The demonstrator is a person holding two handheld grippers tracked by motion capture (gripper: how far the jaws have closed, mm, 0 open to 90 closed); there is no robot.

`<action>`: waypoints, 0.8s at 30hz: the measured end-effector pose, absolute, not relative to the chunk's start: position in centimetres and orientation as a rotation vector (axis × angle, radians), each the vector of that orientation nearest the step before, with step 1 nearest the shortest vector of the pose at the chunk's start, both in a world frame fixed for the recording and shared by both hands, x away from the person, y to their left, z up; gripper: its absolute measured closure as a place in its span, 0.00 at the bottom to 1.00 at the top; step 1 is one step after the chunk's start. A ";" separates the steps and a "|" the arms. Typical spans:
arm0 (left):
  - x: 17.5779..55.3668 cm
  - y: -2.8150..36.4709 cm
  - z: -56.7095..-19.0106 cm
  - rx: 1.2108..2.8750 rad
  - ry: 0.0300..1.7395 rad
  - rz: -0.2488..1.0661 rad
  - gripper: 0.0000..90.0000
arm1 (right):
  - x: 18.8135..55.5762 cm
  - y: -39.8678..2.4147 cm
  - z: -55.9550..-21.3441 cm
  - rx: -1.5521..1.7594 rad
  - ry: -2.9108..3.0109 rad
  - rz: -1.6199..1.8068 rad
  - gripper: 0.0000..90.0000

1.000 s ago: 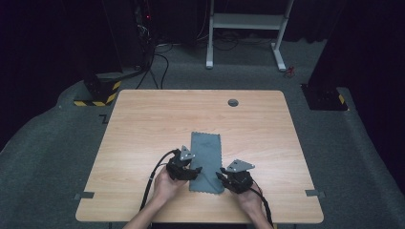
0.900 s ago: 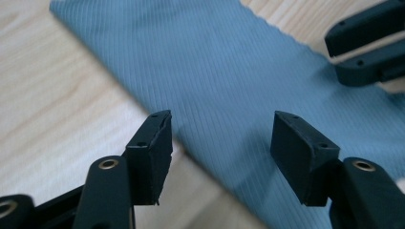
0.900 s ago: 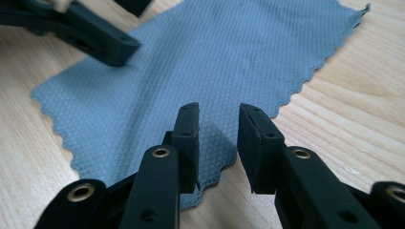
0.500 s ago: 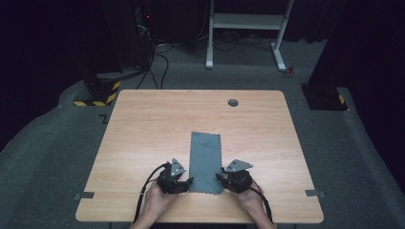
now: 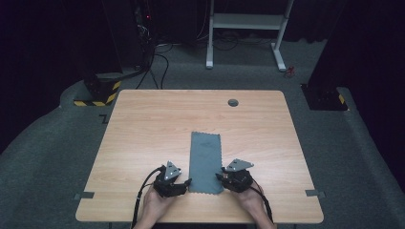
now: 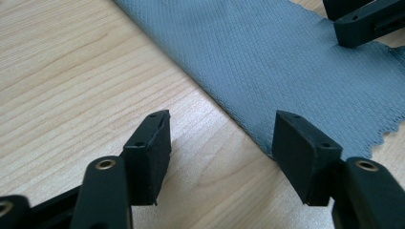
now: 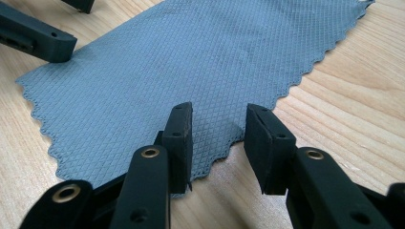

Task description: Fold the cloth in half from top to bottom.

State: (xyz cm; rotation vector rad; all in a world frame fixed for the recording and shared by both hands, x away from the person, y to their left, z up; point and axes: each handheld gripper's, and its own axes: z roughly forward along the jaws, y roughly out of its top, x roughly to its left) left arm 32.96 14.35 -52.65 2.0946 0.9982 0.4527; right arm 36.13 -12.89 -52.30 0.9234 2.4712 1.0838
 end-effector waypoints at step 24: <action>38.8 12.3 -50.3 2.097 0.945 0.442 0.49 | 38.0 -13.2 -51.6 0.973 2.451 1.094 0.84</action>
